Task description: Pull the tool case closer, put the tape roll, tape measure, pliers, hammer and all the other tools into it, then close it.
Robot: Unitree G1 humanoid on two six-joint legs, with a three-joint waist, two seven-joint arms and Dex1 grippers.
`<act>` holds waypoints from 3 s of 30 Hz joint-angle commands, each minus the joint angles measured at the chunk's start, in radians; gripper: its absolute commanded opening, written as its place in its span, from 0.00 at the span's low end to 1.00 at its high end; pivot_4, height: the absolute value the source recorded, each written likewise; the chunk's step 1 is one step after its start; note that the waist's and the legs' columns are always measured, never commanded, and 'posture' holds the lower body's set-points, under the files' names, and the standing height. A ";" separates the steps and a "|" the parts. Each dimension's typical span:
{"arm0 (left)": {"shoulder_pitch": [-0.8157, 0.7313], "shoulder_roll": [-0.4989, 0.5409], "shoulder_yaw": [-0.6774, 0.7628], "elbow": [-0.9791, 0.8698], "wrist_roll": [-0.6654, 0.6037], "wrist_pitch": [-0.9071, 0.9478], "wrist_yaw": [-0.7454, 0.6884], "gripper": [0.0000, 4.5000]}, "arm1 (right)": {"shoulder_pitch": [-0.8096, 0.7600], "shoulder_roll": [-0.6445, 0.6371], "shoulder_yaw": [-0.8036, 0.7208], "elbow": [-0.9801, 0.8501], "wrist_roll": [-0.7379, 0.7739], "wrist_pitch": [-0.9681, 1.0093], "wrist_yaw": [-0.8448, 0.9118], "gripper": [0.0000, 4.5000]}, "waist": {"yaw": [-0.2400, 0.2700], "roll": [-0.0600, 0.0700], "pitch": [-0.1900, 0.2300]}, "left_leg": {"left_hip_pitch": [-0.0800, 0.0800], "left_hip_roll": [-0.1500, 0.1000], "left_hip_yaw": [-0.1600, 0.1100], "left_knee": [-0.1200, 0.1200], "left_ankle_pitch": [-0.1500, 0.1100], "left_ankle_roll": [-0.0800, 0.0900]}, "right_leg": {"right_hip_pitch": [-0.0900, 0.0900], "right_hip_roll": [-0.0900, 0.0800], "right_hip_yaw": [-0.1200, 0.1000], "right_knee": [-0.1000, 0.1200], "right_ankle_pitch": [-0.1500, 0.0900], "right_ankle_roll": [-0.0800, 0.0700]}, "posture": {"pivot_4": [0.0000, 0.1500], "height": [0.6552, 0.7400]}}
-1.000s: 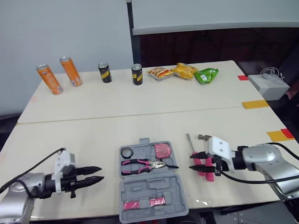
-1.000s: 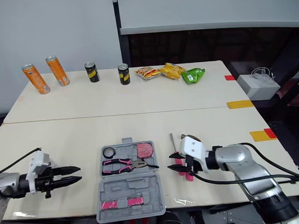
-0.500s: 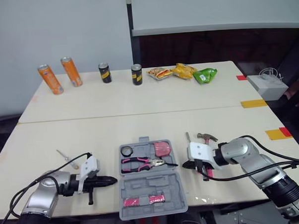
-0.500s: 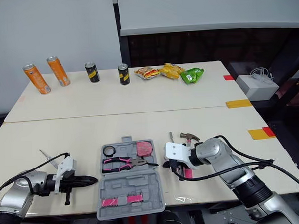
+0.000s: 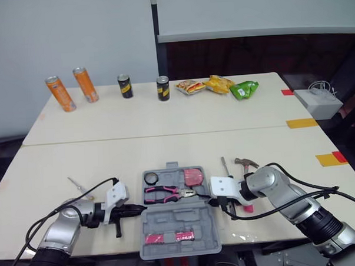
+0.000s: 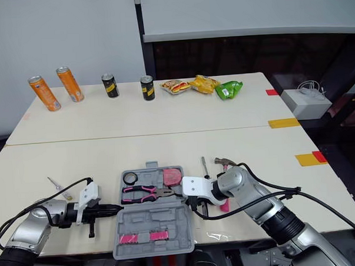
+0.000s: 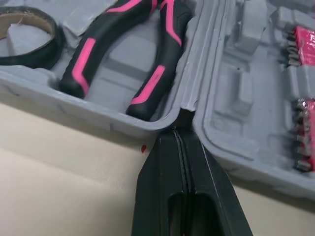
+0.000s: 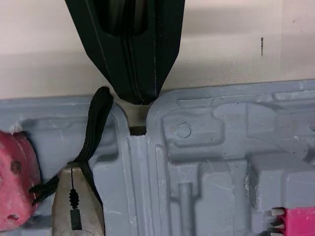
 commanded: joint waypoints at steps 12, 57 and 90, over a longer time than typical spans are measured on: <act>-0.107 -0.025 -0.018 0.044 0.022 0.016 0.009 0.00 | -0.103 0.110 0.001 0.144 -0.037 -0.062 -0.007 0.00 | -0.004 0.000 0.000 | 0.001 0.000 0.000 0.000 0.002 -0.001 | 0.000 0.000 0.000 0.001 0.002 -0.002 | 1.00 1.00; -0.347 -0.136 -0.027 0.397 0.135 -0.123 0.004 0.00 | -0.213 0.219 -0.047 0.444 -0.130 -0.238 -0.013 0.00 | -0.007 0.000 0.000 | 0.001 -0.001 0.000 0.000 0.009 0.002 | 0.001 -0.002 0.000 -0.001 0.006 -0.007 | 1.00 1.00; -0.363 -0.164 -0.026 0.393 0.147 -0.122 0.005 0.00 | -0.202 0.213 -0.062 0.441 -0.143 -0.227 0.004 0.00 | 0.001 0.003 0.004 | 0.000 -0.001 0.002 -0.008 0.009 0.003 | 0.001 -0.002 0.000 -0.009 0.006 -0.007 | 1.00 1.00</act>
